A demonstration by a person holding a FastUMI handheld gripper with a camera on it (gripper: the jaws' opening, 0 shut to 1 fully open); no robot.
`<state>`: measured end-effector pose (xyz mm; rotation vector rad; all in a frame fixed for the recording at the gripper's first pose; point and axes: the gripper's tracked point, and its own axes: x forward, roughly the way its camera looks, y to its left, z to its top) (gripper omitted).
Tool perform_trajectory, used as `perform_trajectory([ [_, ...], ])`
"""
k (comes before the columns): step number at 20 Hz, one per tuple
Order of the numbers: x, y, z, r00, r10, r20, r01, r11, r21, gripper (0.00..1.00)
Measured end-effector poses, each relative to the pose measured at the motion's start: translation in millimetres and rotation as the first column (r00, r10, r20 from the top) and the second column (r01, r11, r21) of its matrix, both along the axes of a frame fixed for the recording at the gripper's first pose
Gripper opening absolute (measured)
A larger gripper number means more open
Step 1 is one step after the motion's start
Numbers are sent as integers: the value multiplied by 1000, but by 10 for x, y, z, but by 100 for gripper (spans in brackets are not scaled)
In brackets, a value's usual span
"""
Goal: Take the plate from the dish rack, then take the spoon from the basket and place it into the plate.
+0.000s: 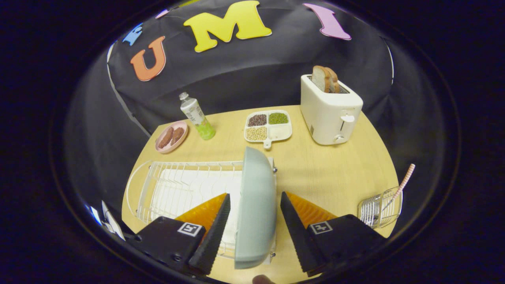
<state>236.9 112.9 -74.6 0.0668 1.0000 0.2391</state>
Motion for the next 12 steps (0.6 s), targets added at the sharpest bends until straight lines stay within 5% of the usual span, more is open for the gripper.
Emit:
perform_trajectory([
  [6,7,-53,-42,992,-125,21,127,974,-186,42],
  [12,-42,-76,31,965,-260,24,258,934,-247,36],
])
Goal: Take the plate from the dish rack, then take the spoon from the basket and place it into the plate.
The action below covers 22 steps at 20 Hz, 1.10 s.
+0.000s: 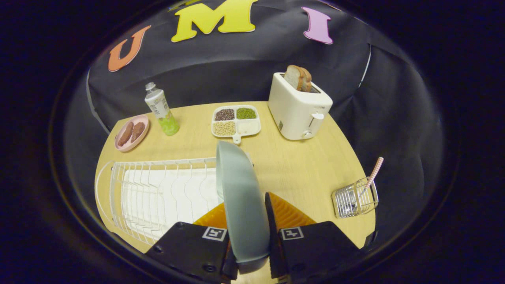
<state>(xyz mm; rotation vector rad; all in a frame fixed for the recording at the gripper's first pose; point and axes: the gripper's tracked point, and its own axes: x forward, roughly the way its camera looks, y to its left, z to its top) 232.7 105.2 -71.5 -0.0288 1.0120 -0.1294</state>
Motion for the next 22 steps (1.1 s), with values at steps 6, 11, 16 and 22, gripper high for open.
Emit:
perform_trajectory([
  [6,-78,-75,193,998,-65,18,66,997,-40,35],
  [11,-152,60,475,997,-46,65,44,999,32,35],
  [16,-658,185,728,994,16,113,-33,987,155,35],
  [22,-1769,237,574,973,143,182,-185,953,239,35],
])
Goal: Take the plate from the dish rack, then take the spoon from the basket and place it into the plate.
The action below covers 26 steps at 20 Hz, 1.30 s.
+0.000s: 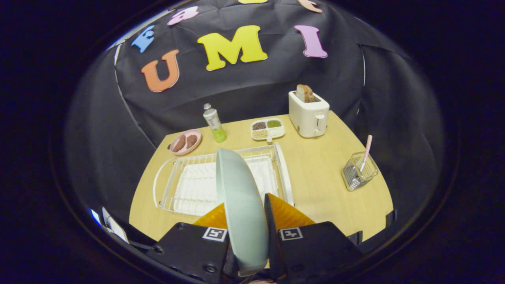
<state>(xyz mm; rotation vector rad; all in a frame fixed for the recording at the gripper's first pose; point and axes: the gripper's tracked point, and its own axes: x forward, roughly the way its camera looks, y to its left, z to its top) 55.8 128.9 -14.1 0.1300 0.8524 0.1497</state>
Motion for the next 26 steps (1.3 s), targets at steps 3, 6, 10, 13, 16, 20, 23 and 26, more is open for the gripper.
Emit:
perform_trajectory([
  [3,-378,-54,-293,1000,17,-11,-16,997,76,35],
  [6,-639,-115,-752,997,8,-80,6,985,175,35],
  [10,-784,-115,-1273,983,-5,-184,60,955,292,35],
  [13,-764,-125,-1464,973,-34,-227,112,933,343,35],
  [16,-711,-106,-1653,966,-36,-257,138,910,390,35],
  [20,-686,-81,-1814,948,-37,-315,186,869,458,36],
  [23,-680,-106,-1849,949,-32,-313,181,870,459,46],
  [26,-668,-130,-1862,953,-22,-301,163,878,450,56],
])
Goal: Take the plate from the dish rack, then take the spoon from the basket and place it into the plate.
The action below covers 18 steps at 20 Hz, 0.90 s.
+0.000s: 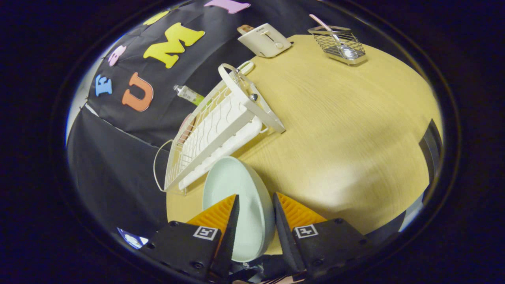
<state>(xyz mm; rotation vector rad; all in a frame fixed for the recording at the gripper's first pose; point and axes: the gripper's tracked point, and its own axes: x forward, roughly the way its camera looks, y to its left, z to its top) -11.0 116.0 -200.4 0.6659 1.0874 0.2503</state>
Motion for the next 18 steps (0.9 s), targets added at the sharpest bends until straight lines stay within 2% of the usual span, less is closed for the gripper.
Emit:
perform_trajectory([
  [3,20,15,29,999,26,36,-25,1000,-14,61],
  [6,9,-9,154,988,71,133,-59,994,-94,78],
  [9,24,-141,358,962,104,253,-54,979,-197,87],
  [12,47,-374,620,921,113,373,-2,959,-285,92],
  [14,60,-632,754,887,142,439,34,928,-370,97],
  [18,289,-1349,1180,812,137,567,192,856,-480,100],
])
